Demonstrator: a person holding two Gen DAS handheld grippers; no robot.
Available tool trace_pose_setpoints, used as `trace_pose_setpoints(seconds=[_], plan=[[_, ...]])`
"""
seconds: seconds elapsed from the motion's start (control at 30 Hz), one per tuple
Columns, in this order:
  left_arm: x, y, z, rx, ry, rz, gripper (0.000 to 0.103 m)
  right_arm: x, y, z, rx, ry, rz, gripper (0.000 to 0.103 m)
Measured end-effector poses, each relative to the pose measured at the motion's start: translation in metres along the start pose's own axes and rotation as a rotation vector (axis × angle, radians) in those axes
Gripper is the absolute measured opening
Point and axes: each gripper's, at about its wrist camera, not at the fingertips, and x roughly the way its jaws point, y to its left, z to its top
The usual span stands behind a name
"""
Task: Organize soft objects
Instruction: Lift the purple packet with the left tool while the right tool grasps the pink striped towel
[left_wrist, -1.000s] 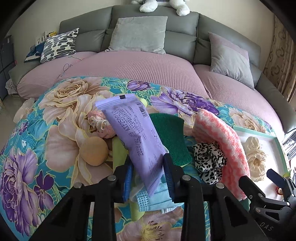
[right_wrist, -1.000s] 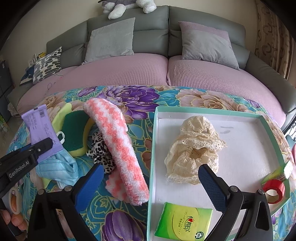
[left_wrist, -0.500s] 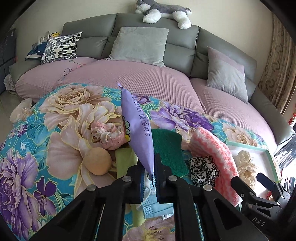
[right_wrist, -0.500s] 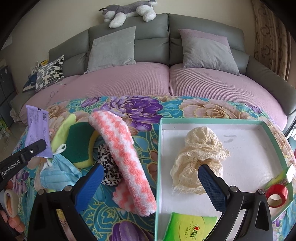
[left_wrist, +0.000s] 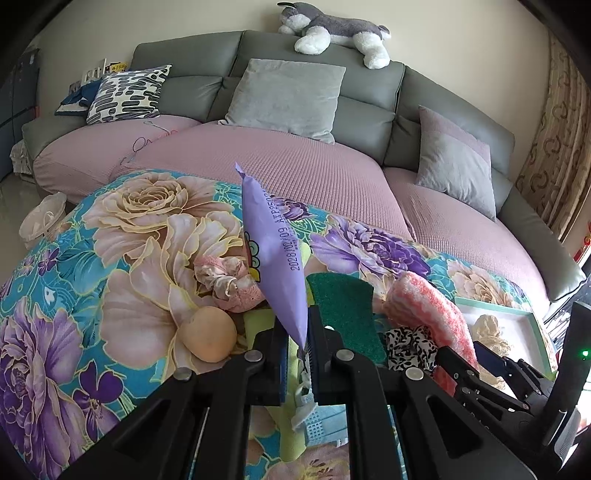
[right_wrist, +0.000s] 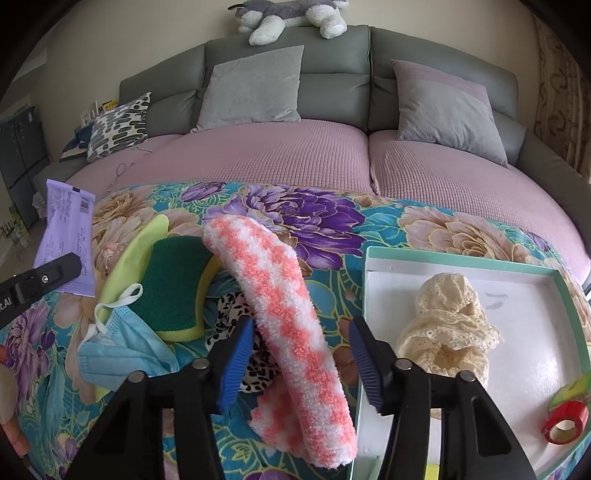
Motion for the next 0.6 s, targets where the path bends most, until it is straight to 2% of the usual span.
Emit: trace_pose_setpoints(seconds=[0.03,0.23,0.47,0.6], plan=[[0.001,0.0,0.0,0.001,0.002,0.0,0.009,0.001,0.0,0.0,0.001,0.003,0.002,0.037],[0.002,-0.001,0.0,0.004,0.004,0.0,0.009,-0.001,0.0,0.002,0.008,-0.009,0.019,0.017],[-0.001,-0.004,0.001,0.016,-0.008,0.002,0.009,-0.015,-0.008,0.007,0.043,-0.048,0.052,0.009],[-0.006,-0.007,0.003,0.024,-0.024,0.0,0.009,-0.03,-0.013,0.011,0.063,-0.098,0.061,0.009]])
